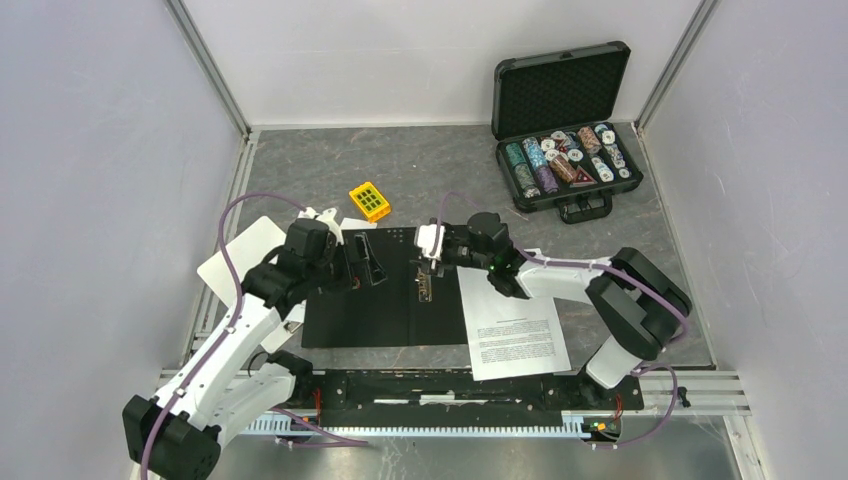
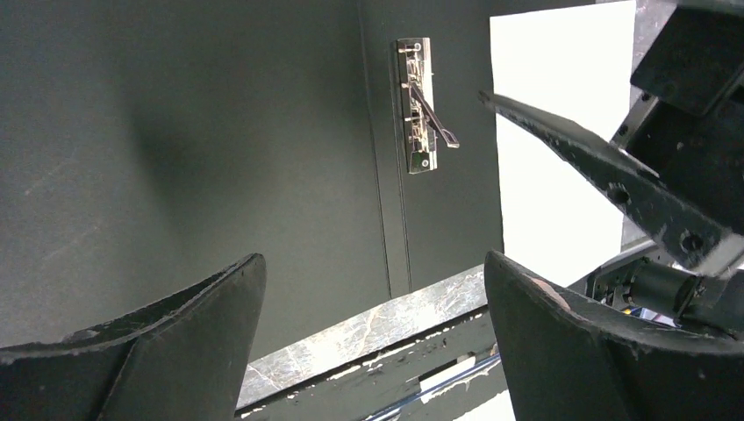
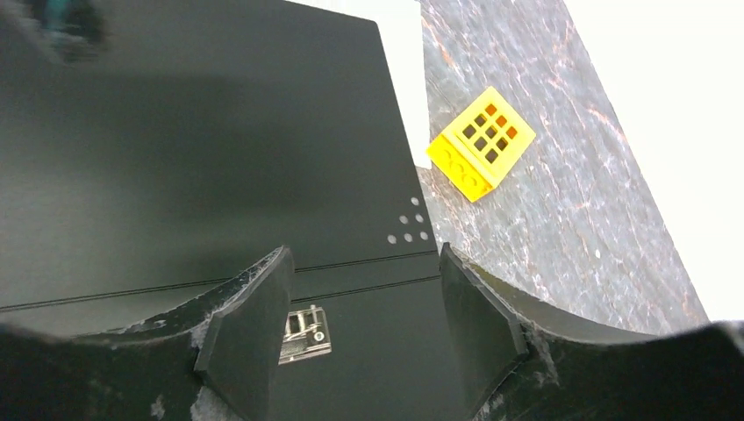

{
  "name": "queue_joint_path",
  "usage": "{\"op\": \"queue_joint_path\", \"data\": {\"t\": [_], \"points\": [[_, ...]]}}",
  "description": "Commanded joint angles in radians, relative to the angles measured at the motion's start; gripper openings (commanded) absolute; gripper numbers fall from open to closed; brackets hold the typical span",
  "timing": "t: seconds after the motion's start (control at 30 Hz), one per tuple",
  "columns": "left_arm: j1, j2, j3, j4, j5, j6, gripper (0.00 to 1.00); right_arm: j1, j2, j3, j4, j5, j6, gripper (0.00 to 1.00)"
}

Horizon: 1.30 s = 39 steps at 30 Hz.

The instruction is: Put the files into the folder

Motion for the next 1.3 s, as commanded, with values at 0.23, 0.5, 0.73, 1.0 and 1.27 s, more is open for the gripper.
{"op": "queue_joint_path", "data": {"t": [0.23,0.5,0.73,1.0,1.27], "points": [[0.005,-0.028,0.020,0.017,0.042,0.055,1.00,0.086,-0.021,-0.079,0.018,0.014,-0.104,0.68],[0.004,-0.029,0.022,0.011,0.034,0.058,1.00,0.091,0.068,-0.009,0.001,0.116,-0.153,0.53],[0.004,-0.049,0.016,0.010,0.014,0.052,1.00,0.070,0.106,0.044,-0.008,0.108,-0.156,0.45],[0.004,-0.050,0.014,0.010,0.011,0.052,1.00,-0.008,0.210,0.149,-0.027,0.011,-0.086,0.44],[0.004,-0.030,0.015,0.010,0.007,0.050,1.00,-0.041,0.225,0.189,0.006,0.016,0.016,0.49]]}}
